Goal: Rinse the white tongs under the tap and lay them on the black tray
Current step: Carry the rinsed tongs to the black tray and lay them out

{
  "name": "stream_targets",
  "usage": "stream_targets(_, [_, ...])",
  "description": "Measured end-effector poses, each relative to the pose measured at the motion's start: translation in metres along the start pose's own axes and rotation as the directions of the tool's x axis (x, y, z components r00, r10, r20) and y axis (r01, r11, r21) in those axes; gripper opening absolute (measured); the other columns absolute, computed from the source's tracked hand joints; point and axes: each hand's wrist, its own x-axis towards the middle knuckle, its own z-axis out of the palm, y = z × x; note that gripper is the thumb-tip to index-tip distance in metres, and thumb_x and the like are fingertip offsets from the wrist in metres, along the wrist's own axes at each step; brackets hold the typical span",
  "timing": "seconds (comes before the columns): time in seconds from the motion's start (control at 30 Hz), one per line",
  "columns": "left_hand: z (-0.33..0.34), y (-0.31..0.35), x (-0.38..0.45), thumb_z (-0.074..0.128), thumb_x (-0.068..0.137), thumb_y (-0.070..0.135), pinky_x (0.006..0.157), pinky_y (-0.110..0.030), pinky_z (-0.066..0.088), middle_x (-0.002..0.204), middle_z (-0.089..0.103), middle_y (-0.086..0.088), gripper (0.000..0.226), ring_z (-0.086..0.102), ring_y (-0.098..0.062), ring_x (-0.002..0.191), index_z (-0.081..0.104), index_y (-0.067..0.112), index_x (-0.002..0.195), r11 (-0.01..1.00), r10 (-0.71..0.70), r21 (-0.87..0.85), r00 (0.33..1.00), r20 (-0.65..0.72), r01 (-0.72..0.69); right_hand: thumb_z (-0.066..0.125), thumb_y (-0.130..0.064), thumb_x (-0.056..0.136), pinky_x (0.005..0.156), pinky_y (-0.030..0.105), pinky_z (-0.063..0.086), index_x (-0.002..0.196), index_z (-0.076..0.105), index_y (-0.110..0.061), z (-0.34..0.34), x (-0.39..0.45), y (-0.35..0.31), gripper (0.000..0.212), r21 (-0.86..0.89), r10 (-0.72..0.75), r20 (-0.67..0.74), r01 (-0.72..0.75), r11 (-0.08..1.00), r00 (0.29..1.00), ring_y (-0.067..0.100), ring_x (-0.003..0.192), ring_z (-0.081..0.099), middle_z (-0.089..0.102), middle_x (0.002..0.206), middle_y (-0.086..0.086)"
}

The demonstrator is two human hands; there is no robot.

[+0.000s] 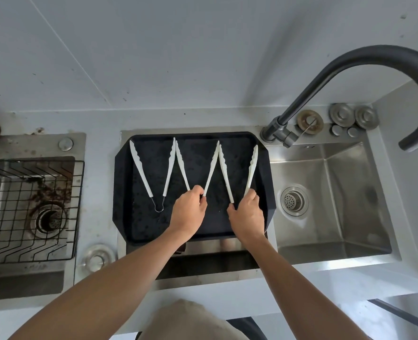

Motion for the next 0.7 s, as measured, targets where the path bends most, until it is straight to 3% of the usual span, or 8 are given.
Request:
stream_targets(0.13, [-0.004, 0.001, 0.010, 0.058, 0.103, 0.017, 0.070, -0.044, 0.058, 0.067, 0.061, 0.001, 0.011, 0.061, -0.020, 0.061, 0.064, 0.009, 0.107, 0.999, 0.007, -0.041, 1.000, -0.023, -0.008, 0.067, -0.030, 0.101, 0.078, 0.037, 0.057, 0.139, 0.036, -0.005, 0.001, 0.010, -0.004, 0.055, 0.001, -0.030, 0.015, 0.030, 1.000, 0.999, 0.034, 0.105, 0.069, 0.054, 0.132, 0.015])
stream_targets(0.27, [-0.006, 0.000, 0.011, 0.062, 0.101, 0.016, 0.079, -0.045, 0.059, 0.087, 0.071, -0.003, 0.015, 0.069, -0.021, 0.079, 0.064, 0.009, 0.115, 0.995, 0.019, -0.099, 1.000, -0.025, -0.021, 0.067, -0.031, 0.101, 0.084, 0.042, 0.058, 0.147, 0.031, -0.003, -0.001, 0.017, -0.004, 0.065, 0.027, -0.061, 0.011, 0.061, 0.998, 0.998, 0.037, 0.110, 0.067, 0.053, 0.137, 0.018])
stream_targets(0.37, [-0.008, -0.001, 0.005, 0.068, 0.098, 0.016, 0.083, -0.040, 0.059, 0.100, 0.071, -0.004, 0.027, 0.068, -0.018, 0.082, 0.066, 0.009, 0.123, 0.993, 0.056, -0.108, 0.998, -0.002, -0.056, 0.064, -0.031, 0.102, 0.089, 0.045, 0.057, 0.155, 0.027, -0.005, -0.003, 0.017, 0.000, 0.069, 0.071, -0.122, 0.005, 0.121, 0.990, 0.993, 0.036, 0.111, 0.065, 0.052, 0.139, 0.017])
stream_targets(0.57, [-0.013, -0.015, -0.009, 0.076, 0.091, 0.012, 0.085, -0.037, 0.058, 0.117, 0.063, -0.003, 0.041, 0.065, -0.019, 0.094, 0.063, 0.013, 0.130, 0.992, 0.123, -0.015, 0.991, 0.050, -0.122, 0.061, -0.029, 0.104, 0.086, 0.044, 0.054, 0.157, 0.026, -0.006, -0.007, 0.025, 0.002, 0.068, 0.065, -0.174, -0.017, 0.174, 0.983, 0.985, 0.037, 0.110, 0.064, 0.051, 0.139, 0.020])
stream_targets(0.7, [-0.018, -0.021, -0.008, 0.075, 0.091, 0.012, 0.080, -0.034, 0.057, 0.123, 0.059, -0.001, 0.044, 0.063, -0.019, 0.102, 0.063, 0.017, 0.133, 0.973, 0.185, 0.127, 0.981, 0.064, -0.192, 0.066, -0.039, 0.100, 0.091, 0.046, 0.052, 0.160, 0.021, -0.010, -0.012, 0.028, 0.008, 0.081, 0.036, -0.194, 0.027, 0.193, 0.981, 0.981, 0.035, 0.115, 0.062, 0.047, 0.145, 0.015])
